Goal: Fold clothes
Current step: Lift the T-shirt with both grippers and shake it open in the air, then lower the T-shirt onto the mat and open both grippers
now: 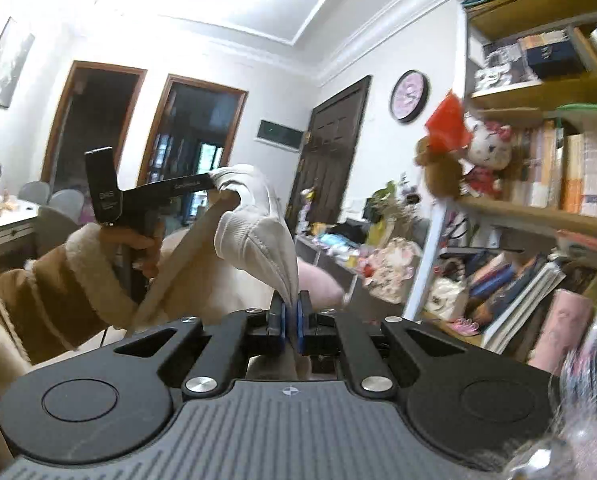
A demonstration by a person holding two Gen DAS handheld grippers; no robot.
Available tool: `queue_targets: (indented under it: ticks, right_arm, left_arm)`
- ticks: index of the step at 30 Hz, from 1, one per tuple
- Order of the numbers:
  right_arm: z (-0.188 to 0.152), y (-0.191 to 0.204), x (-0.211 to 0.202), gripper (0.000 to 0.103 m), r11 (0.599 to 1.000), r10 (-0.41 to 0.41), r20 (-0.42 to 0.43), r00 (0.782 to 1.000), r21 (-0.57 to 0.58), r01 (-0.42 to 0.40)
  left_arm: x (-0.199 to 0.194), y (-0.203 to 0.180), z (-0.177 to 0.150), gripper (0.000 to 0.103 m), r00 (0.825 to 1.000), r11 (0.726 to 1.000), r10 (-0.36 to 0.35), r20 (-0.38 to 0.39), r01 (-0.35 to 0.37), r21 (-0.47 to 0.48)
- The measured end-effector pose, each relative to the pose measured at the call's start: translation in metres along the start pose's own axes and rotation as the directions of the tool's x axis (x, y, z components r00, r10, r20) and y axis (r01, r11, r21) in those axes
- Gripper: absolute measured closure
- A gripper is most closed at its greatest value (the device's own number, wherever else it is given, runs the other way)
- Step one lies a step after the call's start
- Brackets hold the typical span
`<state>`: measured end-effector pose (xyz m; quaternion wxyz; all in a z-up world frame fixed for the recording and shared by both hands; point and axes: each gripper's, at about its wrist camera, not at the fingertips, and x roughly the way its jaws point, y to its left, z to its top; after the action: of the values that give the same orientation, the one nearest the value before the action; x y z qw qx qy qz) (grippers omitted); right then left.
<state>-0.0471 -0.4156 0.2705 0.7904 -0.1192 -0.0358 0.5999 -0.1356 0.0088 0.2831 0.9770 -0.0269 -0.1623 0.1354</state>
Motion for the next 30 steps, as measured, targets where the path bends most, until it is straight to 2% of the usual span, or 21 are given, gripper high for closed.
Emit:
queue_targets:
  ticks: [1,3,4,5,6,7,9,11,12,13,15,18,20,22,23,24,25,26,27,28,30]
  right_arm:
    - [-0.004,-0.006,0.006,0.098,0.999,-0.025,-0.031,0.999,0.023,0.026]
    - [-0.025,-0.021,0.027,0.098,0.993,-0.071,-0.128,0.989,0.089,0.083]
    - [-0.04,-0.031,0.041,0.098,0.986,-0.093,-0.192,0.977,0.122,0.118]
    - [-0.057,-0.042,0.058,0.098,0.975,-0.109,-0.257,0.96,0.162,0.154]
    - [-0.079,-0.054,0.077,0.098,0.957,-0.121,-0.327,0.937,0.213,0.198]
    - [-0.106,-0.067,0.098,0.098,0.931,-0.125,-0.407,0.905,0.266,0.249]
    - [-0.158,-0.09,0.134,0.098,0.871,-0.138,-0.544,0.828,0.331,0.362]
    - [-0.202,-0.104,0.16,0.099,0.831,-0.162,-0.647,0.745,0.317,0.457]
    - [-0.224,-0.11,0.173,0.099,0.812,-0.173,-0.694,0.699,0.301,0.5]
    - [-0.24,-0.115,0.183,0.099,0.798,-0.197,-0.727,0.657,0.271,0.539]
    - [-0.258,-0.126,0.194,0.099,0.775,-0.256,-0.754,0.605,0.214,0.594]
    - [-0.272,-0.144,0.206,0.099,0.741,-0.325,-0.776,0.541,0.146,0.655]
    - [-0.284,-0.153,0.215,0.098,0.732,-0.328,-0.794,0.512,0.129,0.669]
    - [-0.296,-0.155,0.223,0.096,0.727,-0.33,-0.809,0.487,0.112,0.678]
    - [-0.302,-0.155,0.226,0.095,0.723,-0.332,-0.816,0.474,0.102,0.684]
    - [-0.307,-0.156,0.228,0.089,0.716,-0.331,-0.82,0.468,0.105,0.69]
    - [-0.309,-0.155,0.229,0.077,0.708,-0.327,-0.823,0.464,0.112,0.697]
    - [-0.31,-0.155,0.23,0.069,0.701,-0.326,-0.828,0.456,0.112,0.704]
    - [-0.313,-0.156,0.233,0.058,0.694,-0.332,-0.833,0.443,0.102,0.713]
    - [-0.315,-0.155,0.234,0.056,0.686,-0.343,-0.837,0.426,0.087,0.723]
    - [-0.312,-0.152,0.224,0.055,0.65,-0.357,-0.833,0.422,0.104,0.753]
  left_arm:
    - [0.021,-0.003,-0.019,0.101,0.998,1.0,-0.014,-0.066,0.015,0.015]
    - [0.065,-0.009,-0.059,0.101,0.978,0.998,-0.038,-0.205,0.047,0.044]
    - [0.087,-0.013,-0.085,0.101,0.955,0.997,-0.048,-0.293,0.063,0.04]
    - [0.107,-0.016,-0.117,0.101,0.923,0.995,-0.059,-0.381,0.083,0.046]
    - [0.126,-0.019,-0.149,0.101,0.882,0.993,-0.068,-0.467,0.104,0.052]
    - [0.146,-0.021,-0.181,0.101,0.833,0.991,-0.075,-0.549,0.126,0.056]
    - [0.178,-0.032,-0.244,0.101,0.724,0.982,-0.072,-0.686,0.173,0.079]
    - [0.194,-0.043,-0.293,0.101,0.627,0.966,-0.063,-0.777,0.233,0.11]
    - [0.198,-0.048,-0.312,0.101,0.599,0.96,-0.056,-0.799,0.253,0.123]
    - [0.204,-0.05,-0.322,0.101,0.589,0.958,-0.067,-0.806,0.263,0.113]
    - [0.215,-0.054,-0.338,0.098,0.571,0.956,-0.094,-0.815,0.28,0.086]
    - [0.233,-0.059,-0.345,0.088,0.576,0.958,-0.071,-0.814,0.268,0.106]
    - [0.237,-0.063,-0.346,0.086,0.572,0.95,-0.096,-0.815,0.296,0.096]
    - [0.236,-0.067,-0.346,0.077,0.562,0.94,-0.098,-0.822,0.324,0.11]
    - [0.235,-0.069,-0.345,0.065,0.559,0.935,-0.091,-0.824,0.332,0.122]
    - [0.235,-0.07,-0.345,0.046,0.559,0.934,-0.075,-0.825,0.33,0.139]
    - [0.233,-0.07,-0.346,0.035,0.56,0.932,-0.053,-0.827,0.326,0.161]
    - [0.232,-0.07,-0.346,0.023,0.561,0.929,-0.031,-0.827,0.321,0.183]
    - [0.23,-0.067,-0.346,0.023,0.566,0.925,-0.018,-0.824,0.323,0.201]
    - [0.227,-0.062,-0.347,0.023,0.566,0.921,-0.007,-0.825,0.325,0.215]
    - [0.216,-0.045,-0.345,0.023,0.56,0.925,-0.009,-0.828,0.319,0.206]
